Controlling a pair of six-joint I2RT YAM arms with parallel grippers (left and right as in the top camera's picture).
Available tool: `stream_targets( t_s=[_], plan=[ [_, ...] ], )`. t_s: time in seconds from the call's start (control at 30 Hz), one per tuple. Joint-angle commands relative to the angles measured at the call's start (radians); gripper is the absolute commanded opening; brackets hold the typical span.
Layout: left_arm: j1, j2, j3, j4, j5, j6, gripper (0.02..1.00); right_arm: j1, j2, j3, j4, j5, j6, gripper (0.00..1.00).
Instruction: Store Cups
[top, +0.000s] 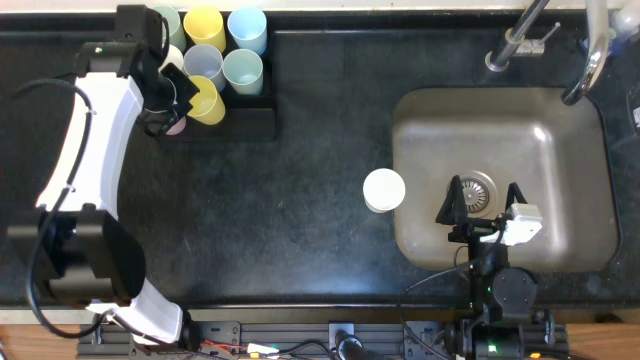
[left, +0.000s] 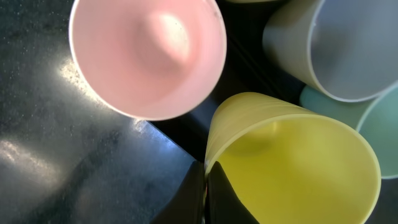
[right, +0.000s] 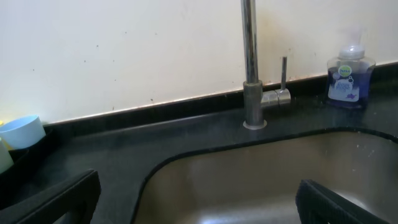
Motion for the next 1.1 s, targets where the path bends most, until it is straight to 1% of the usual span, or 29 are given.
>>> stream_targets(
  t_s=[0.03, 0.8, 0.83, 0.87, 0.9, 0.93, 1.03, 1.1],
  plan=[
    [0.003, 0.027, -0.004, 0.016, -0.031, 0.002, 0.036, -0.006, -0.009, -0.013, 0.005, -0.007, 0.000, 0.998],
    [-0.001, 0.088, -0.004, 0.036, -0.035, -0.004, 0.038, -0.006, -0.009, -0.013, 0.005, -0.007, 0.000, 0.998],
    [-0.001, 0.088, -0.004, 0.036, -0.035, -0.004, 0.086, -0.006, -0.009, -0.013, 0.005, -0.007, 0.000, 0.996],
    [-0.001, 0.088, -0.004, 0.036, -0.035, -0.004, 0.189, -0.006, -0.009, -0.013, 0.005, -0.007, 0.000, 0.998],
    [-0.001, 0.088, -0.004, 0.036, -0.035, -0.004, 0.325, -0.006, -0.009, -0.013, 0.005, -0.007, 0.000, 0.998],
    [-0.001, 0.088, -0.004, 0.036, -0.035, -0.003, 0.397, -0.006, -0.009, -0.013, 0.005, -0.007, 0.000, 0.998],
    [-0.001, 0.088, -0.004, 0.036, -0.036, -0.003, 0.544, -0.006, -0.009, -0.013, 0.005, -0.007, 0.000, 0.996],
    [-0.001, 0.088, -0.004, 0.036, -0.036, 0.000, 0.566, -0.006, -0.009, -0.013, 0.005, -0.007, 0.000, 0.998]
  ],
)
